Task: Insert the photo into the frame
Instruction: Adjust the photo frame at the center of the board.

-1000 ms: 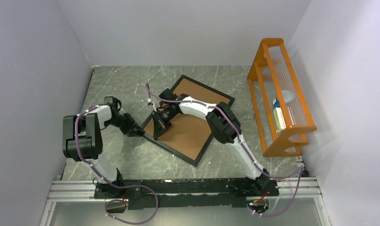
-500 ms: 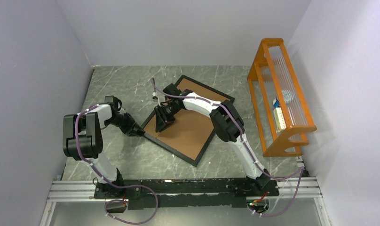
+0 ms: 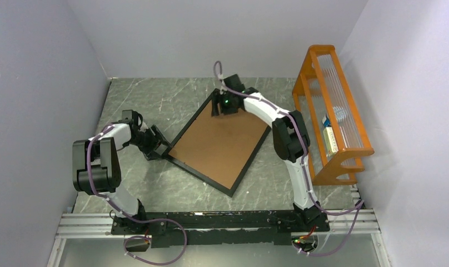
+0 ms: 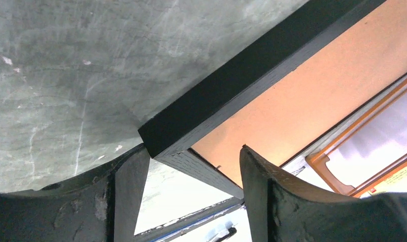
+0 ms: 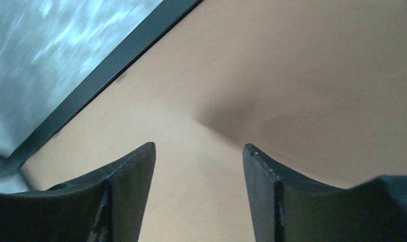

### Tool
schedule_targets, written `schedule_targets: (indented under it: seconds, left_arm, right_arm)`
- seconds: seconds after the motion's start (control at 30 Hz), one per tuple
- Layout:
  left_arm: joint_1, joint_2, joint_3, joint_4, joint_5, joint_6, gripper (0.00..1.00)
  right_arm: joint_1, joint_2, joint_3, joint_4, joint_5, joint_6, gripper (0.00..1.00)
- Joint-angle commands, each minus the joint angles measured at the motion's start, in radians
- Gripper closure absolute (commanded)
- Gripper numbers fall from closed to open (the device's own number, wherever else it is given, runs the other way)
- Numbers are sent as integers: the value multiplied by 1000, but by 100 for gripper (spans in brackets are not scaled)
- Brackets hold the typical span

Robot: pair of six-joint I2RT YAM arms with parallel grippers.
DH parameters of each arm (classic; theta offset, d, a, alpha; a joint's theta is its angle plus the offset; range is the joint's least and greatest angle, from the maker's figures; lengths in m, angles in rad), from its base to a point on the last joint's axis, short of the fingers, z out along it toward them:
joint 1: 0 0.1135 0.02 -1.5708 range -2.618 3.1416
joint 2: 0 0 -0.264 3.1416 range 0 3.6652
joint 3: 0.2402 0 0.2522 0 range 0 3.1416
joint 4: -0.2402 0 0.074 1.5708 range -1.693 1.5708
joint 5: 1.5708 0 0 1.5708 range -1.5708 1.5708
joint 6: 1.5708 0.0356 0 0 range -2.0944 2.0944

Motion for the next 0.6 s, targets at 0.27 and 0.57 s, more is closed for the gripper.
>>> schedule_targets:
  seconds: [0.27, 0.57]
  left_arm:
    - [-3, -34, -52, 131, 74, -71, 25]
    - [-3, 19, -88, 247, 160, -129, 23]
  right_arm:
    - [-144, 130, 340, -107, 608, -34, 12]
    - [-213, 185, 333, -141, 504, -4, 9]
